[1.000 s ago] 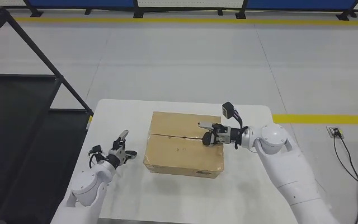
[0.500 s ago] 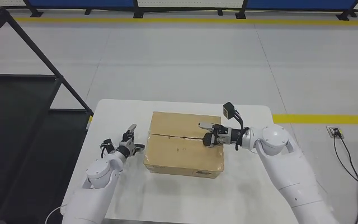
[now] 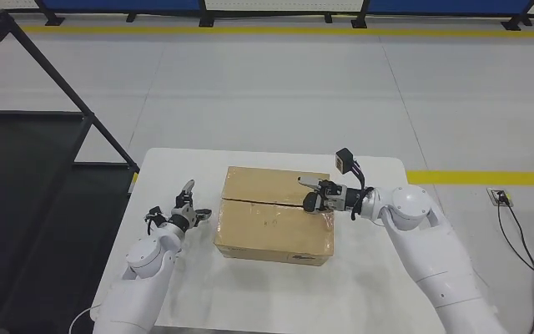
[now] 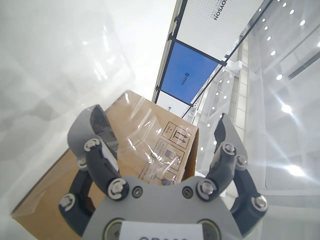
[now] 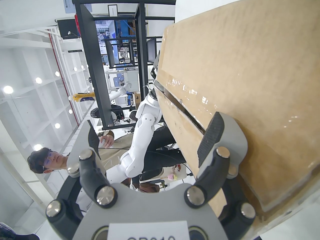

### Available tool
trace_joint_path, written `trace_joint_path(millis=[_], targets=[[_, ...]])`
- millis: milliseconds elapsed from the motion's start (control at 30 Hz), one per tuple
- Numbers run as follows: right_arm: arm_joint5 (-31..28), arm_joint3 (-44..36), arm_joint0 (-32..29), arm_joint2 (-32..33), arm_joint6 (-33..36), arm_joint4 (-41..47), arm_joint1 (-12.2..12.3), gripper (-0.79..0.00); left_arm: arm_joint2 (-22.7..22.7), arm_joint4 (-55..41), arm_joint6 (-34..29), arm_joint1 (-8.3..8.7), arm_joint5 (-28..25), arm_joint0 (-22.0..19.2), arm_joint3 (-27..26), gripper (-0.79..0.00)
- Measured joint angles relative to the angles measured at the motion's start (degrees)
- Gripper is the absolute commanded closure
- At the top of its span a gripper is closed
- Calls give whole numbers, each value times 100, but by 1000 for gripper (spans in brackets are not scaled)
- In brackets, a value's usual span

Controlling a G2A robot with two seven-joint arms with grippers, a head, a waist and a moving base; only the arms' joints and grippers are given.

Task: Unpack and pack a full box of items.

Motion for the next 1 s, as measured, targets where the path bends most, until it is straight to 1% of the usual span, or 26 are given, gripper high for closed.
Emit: trace_joint_path(millis=[167,433,667,867,1000], targets=[[15,221,112,-109,43,40,-24,-785,-96,-10,48,-2,-135,37,-76,-785],[-62,461,219,-177,81,113,-39,-785,-274,-96,210,-14,-587,242,-366,-785],[-87,547,259,-213,103,150,-39,-785,-471,-86,350,-8,-859,515,-839,-785],[-84,564,280,-245,116,160,-38,-785,-691,-47,488,10,-939,740,-1307,-785],[-91,574,281,-250,67,179,-37,-785,-811,94,551,30,-877,891,-1628,-785]])
